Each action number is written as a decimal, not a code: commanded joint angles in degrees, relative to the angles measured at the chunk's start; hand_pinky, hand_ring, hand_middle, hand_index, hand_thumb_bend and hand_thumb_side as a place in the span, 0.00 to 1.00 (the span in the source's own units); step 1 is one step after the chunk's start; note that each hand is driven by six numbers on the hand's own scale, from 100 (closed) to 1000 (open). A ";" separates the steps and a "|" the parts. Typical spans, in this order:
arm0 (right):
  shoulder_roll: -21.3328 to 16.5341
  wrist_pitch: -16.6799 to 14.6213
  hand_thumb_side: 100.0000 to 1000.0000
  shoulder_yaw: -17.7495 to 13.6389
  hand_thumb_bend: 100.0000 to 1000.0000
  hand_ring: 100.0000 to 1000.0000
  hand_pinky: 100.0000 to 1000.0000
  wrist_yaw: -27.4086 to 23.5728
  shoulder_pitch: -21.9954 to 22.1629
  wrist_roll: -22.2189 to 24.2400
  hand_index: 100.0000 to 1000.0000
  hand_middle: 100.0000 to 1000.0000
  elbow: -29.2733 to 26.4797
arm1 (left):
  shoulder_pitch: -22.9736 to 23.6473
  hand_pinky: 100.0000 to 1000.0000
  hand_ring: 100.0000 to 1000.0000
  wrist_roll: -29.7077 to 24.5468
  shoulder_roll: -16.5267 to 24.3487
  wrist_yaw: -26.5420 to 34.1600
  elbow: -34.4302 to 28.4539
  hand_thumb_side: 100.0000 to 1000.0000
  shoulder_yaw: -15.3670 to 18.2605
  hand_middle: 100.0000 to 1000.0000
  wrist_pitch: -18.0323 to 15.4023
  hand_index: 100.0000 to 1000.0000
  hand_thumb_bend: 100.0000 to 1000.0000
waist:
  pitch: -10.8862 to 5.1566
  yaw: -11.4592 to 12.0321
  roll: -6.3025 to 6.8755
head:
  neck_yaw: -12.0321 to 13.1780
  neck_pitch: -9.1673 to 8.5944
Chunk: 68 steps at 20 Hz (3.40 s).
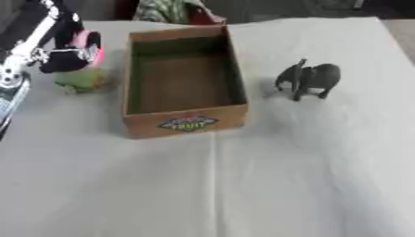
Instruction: Pick up objects on the table and place them in the box.
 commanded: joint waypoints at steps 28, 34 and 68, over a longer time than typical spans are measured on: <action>-0.18 -0.17 0.00 0.29 0.07 0.64 0.57 -0.63 -1.64 1.00 0.77 0.68 -0.39 | -13.20 0.31 0.21 0.60 -13.34 -6.81 21.75 0.00 -3.36 0.22 -7.09 0.43 0.02 | -0.87 -0.73 -0.38 | 0.41 -2.00; -0.16 -0.15 0.00 0.19 0.07 0.64 0.57 -0.60 -1.60 0.94 0.77 0.68 -0.38 | -12.88 0.57 0.54 1.83 -13.14 -6.86 20.61 0.47 -2.95 0.54 -6.56 0.70 0.81 | -0.73 -0.49 -0.26 | 0.38 -2.06; -0.71 -0.28 0.00 -0.92 0.07 0.64 0.57 -0.24 -0.73 -0.02 0.77 0.67 -0.41 | 3.24 0.59 0.58 10.15 -3.88 4.30 -3.86 0.41 9.93 0.58 4.92 0.72 0.59 | -0.09 1.81 -0.42 | -1.50 -2.74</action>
